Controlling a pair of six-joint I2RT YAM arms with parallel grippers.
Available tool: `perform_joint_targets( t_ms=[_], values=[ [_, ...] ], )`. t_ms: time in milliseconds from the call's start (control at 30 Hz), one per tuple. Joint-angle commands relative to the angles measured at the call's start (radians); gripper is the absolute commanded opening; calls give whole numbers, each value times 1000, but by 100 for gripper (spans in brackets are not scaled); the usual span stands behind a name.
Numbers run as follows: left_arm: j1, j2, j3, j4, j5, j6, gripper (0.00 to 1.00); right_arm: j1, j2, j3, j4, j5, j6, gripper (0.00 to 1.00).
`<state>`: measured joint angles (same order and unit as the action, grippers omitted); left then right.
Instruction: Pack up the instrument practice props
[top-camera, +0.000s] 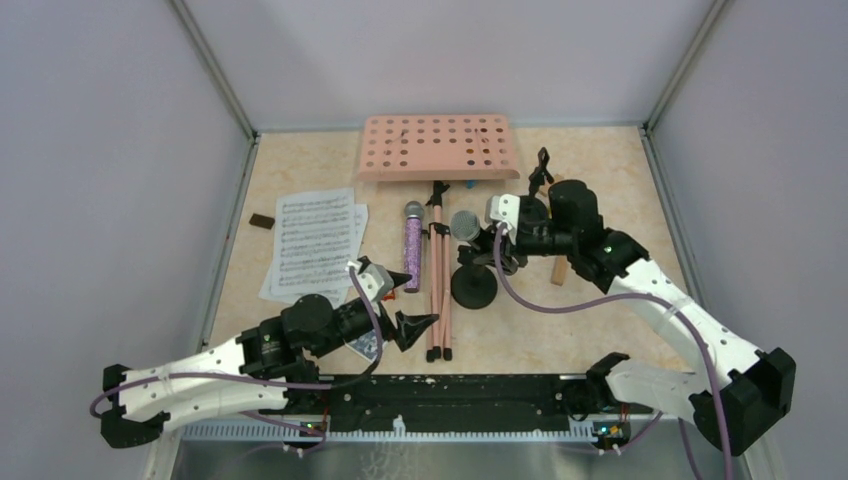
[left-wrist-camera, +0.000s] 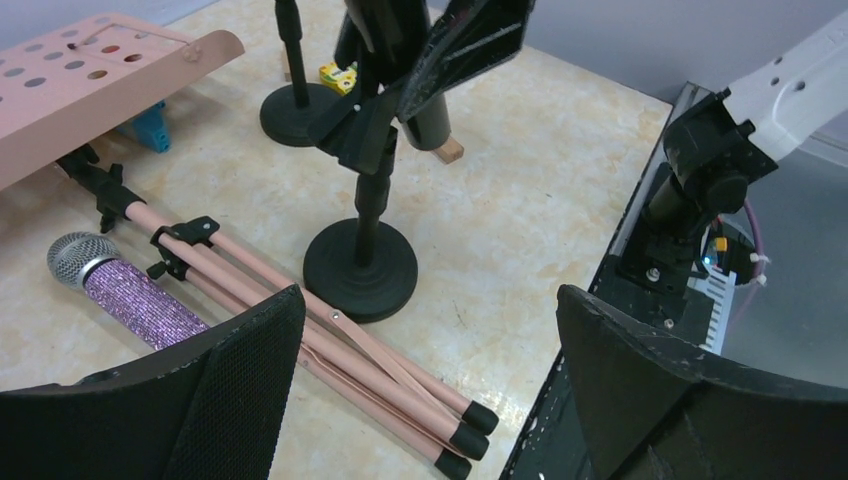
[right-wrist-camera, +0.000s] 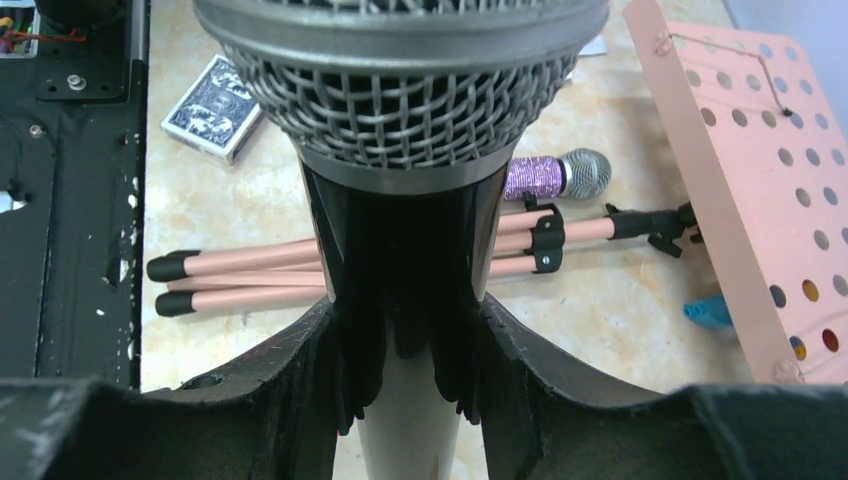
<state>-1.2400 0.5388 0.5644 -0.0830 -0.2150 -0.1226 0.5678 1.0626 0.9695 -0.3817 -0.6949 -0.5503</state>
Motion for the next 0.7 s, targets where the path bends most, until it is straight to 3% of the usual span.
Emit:
perform_joint_targets(
  t_ms=[0,267,500,667],
  values=[
    [-4,-7,-19,39,59,47,99,6,-6,5,147,-68,-30,26],
    [-4,-9,-65,114,60,87,99,7,-71,-8,168,-18,-13,62],
    [-4,7,-150,362,10,179,99,7,-95,26,142,-56,25,70],
    [27,70,-208,587,11,223,99,7,-99,9,239,-22,100,73]
  ],
)
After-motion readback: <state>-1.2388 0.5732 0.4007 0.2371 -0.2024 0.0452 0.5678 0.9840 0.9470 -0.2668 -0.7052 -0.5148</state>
